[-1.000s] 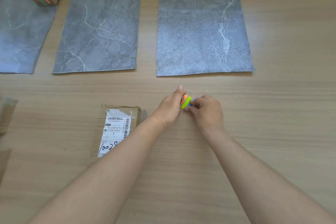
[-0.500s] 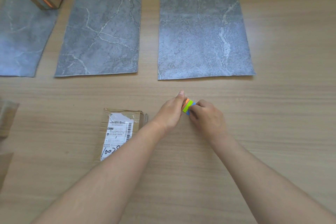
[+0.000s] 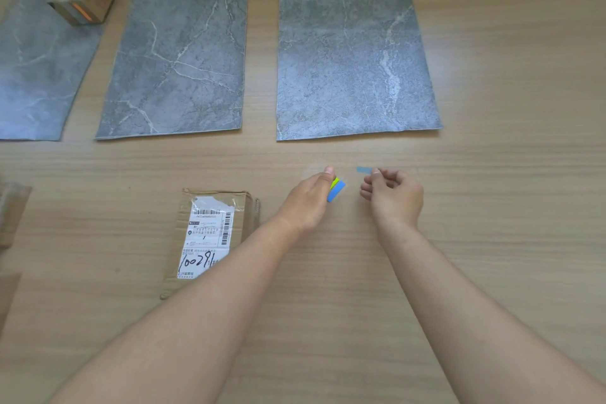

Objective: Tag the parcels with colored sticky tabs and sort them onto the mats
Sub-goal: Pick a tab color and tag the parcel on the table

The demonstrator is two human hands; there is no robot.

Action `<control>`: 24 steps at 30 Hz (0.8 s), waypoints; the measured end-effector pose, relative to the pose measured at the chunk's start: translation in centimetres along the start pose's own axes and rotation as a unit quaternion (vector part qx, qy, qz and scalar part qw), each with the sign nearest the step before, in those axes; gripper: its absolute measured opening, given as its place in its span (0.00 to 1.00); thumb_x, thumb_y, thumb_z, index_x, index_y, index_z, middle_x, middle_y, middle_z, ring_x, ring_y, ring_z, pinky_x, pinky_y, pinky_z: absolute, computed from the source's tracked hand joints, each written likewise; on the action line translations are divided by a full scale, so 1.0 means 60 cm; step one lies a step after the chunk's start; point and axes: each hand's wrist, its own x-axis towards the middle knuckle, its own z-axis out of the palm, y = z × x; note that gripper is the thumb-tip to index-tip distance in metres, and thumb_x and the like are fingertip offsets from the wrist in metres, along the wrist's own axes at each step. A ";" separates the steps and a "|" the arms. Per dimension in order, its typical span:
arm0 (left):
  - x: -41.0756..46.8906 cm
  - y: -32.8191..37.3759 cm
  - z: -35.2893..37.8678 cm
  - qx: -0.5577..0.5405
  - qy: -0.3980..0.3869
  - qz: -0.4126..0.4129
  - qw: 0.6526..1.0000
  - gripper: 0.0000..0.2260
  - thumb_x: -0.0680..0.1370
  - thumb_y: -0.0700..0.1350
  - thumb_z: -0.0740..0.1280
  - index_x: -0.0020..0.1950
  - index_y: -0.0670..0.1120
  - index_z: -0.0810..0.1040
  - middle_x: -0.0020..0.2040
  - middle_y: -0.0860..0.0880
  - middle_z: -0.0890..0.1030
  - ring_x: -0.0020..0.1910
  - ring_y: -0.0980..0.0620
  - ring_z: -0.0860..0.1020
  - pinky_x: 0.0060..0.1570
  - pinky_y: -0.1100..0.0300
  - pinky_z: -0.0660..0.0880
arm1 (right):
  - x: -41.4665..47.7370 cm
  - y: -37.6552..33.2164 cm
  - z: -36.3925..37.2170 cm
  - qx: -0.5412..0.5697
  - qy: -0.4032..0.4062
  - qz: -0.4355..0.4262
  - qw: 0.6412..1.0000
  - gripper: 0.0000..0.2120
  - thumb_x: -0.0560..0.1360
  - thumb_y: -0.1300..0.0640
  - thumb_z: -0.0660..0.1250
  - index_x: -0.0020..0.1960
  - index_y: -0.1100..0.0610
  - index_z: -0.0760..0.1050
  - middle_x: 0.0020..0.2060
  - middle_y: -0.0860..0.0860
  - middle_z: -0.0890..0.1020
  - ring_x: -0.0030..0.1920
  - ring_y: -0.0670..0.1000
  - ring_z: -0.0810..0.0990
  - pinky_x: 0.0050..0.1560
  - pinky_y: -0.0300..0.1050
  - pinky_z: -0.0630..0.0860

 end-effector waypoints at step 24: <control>-0.281 -0.073 -0.080 -0.353 0.024 -0.044 0.934 0.05 0.76 0.38 0.73 0.47 0.36 0.83 0.41 0.41 0.84 0.41 0.46 0.83 0.47 0.56 0.82 | -0.296 0.049 -0.084 -0.132 -0.214 -0.443 0.860 0.07 0.73 0.66 0.75 0.49 0.59 0.88 0.46 0.51 0.87 0.45 0.49 0.86 0.40 0.49 0.82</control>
